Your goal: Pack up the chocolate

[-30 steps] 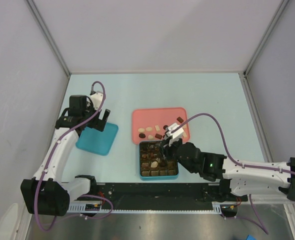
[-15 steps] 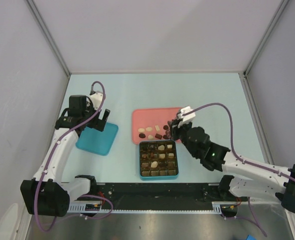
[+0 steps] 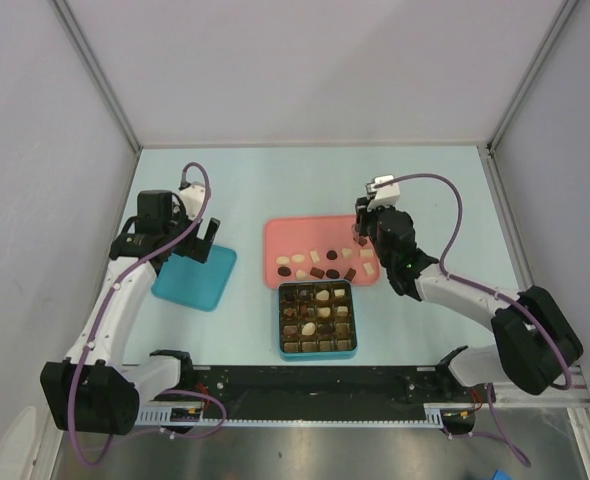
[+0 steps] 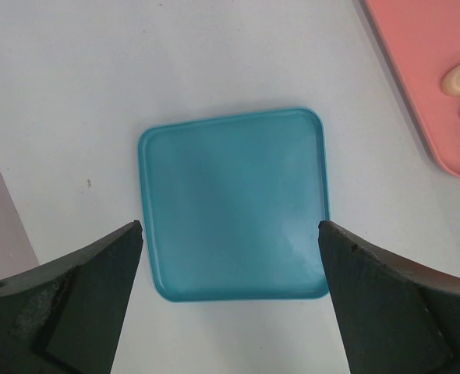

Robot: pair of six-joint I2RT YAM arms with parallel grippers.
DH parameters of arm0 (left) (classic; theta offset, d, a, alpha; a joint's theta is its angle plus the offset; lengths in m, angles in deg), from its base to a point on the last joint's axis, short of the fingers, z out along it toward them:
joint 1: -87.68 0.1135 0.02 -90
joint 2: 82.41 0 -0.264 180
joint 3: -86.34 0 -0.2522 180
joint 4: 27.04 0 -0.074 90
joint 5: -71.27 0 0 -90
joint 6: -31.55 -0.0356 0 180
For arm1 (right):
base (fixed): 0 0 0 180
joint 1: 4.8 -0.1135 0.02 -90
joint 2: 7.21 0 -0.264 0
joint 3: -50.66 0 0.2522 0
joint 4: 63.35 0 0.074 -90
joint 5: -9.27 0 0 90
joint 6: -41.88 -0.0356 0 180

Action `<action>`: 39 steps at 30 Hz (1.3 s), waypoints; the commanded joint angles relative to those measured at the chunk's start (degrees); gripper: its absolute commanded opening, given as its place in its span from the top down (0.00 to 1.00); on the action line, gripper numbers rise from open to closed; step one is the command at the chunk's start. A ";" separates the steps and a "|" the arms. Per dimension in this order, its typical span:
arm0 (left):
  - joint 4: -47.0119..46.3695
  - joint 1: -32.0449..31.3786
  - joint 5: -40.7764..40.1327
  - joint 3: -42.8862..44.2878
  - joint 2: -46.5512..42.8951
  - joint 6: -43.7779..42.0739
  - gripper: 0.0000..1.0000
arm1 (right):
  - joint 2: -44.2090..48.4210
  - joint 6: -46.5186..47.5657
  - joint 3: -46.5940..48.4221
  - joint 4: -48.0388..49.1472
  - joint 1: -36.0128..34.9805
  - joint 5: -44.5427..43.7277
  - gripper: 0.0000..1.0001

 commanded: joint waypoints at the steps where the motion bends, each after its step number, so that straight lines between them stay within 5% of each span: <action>1: -0.56 0.30 -0.36 0.57 -0.89 -0.40 0.00 | -3.04 0.23 2.92 7.09 2.96 2.35 0.59; 23: -0.56 0.30 -0.71 1.01 -0.62 -0.75 0.00 | -10.17 -1.79 3.19 7.62 6.83 6.04 0.55; 33: -0.47 0.30 -0.97 1.18 -0.53 -0.93 0.00 | -11.05 -1.79 3.19 7.53 7.79 7.88 0.71; 39: -0.30 0.30 -0.80 1.53 -0.45 -0.84 0.00 | -1.13 -2.23 3.19 5.09 7.18 10.08 0.77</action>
